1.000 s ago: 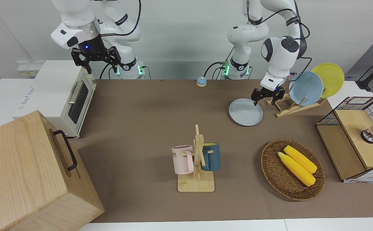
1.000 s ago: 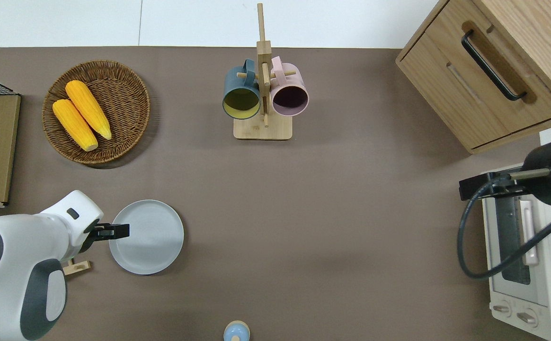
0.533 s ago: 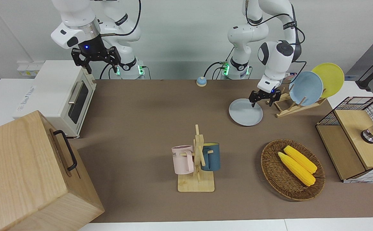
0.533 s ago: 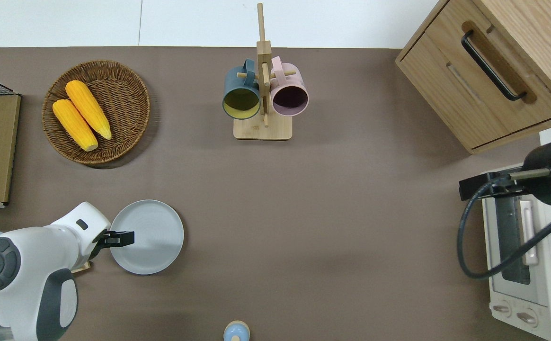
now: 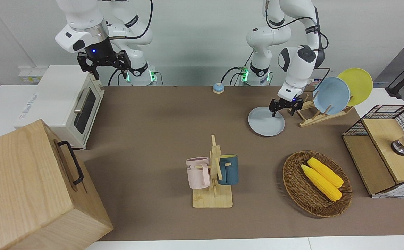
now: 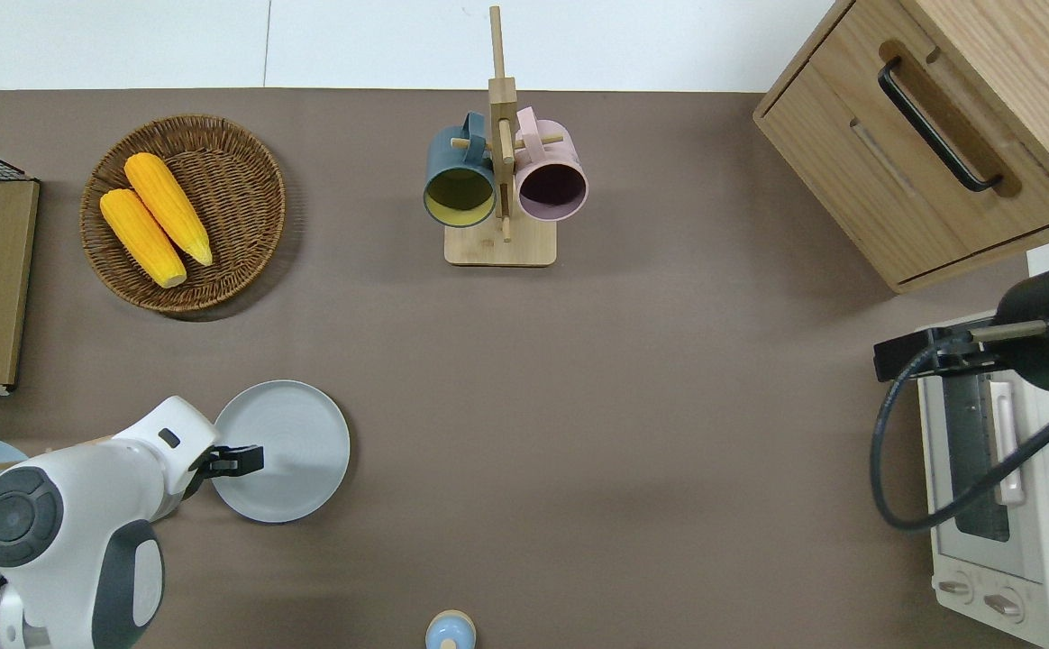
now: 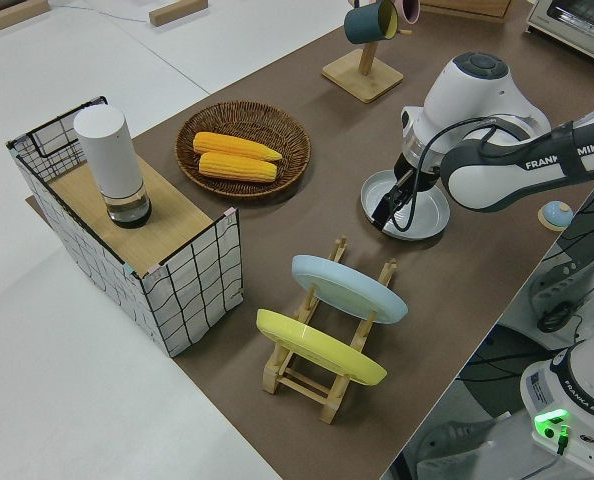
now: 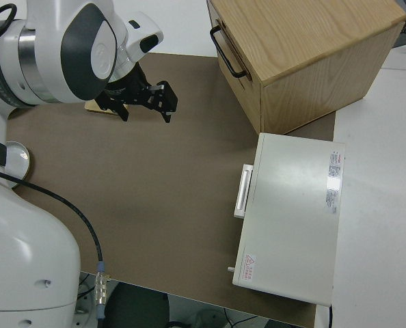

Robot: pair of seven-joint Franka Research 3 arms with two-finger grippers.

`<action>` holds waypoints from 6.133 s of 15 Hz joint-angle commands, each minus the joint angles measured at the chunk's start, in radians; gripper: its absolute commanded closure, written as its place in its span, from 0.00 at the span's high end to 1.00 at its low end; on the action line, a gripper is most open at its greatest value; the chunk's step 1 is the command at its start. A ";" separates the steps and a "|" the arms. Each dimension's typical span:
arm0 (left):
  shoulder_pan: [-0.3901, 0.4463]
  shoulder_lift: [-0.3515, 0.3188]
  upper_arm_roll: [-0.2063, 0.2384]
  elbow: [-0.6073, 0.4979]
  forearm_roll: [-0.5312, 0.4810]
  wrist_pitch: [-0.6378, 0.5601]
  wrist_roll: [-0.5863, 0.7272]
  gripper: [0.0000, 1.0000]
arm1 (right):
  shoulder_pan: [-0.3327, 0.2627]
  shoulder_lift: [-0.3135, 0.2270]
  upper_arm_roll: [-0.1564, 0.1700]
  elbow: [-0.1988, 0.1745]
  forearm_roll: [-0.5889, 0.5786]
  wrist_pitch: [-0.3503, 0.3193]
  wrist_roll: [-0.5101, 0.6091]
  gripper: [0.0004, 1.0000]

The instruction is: Pick gray plate from table and place it on lower plate rack with left arm

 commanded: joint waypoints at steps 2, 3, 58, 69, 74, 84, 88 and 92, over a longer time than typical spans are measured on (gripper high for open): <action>-0.001 0.023 0.003 -0.044 -0.013 0.084 -0.005 1.00 | -0.007 -0.002 0.007 0.006 0.007 -0.014 0.000 0.99; -0.002 0.037 0.003 -0.045 -0.013 0.098 -0.005 1.00 | -0.007 -0.002 0.005 0.006 0.007 -0.014 0.000 0.99; 0.021 -0.100 0.119 0.452 0.280 -0.583 0.144 0.00 | -0.007 -0.002 0.007 0.006 0.007 -0.014 0.000 0.99; 0.007 -0.149 0.112 0.369 0.726 -0.537 0.081 0.00 | -0.007 -0.002 0.007 0.006 0.007 -0.014 0.000 0.99; -0.004 -0.193 0.035 0.226 0.984 -0.551 -0.179 0.00 | -0.007 -0.002 0.007 0.006 0.007 -0.014 0.000 0.99; 0.006 -0.178 -0.031 0.157 1.064 -0.620 -0.413 0.00 | -0.007 -0.002 0.005 0.006 0.007 -0.014 -0.001 0.99; 0.007 -0.173 -0.023 0.168 1.017 -0.621 -0.414 0.00 | -0.007 -0.002 0.007 0.006 0.007 -0.014 0.000 0.99; -0.001 -0.141 -0.028 0.228 0.989 -0.712 -0.402 0.00 | -0.007 -0.002 0.005 0.006 0.007 -0.014 -0.001 0.99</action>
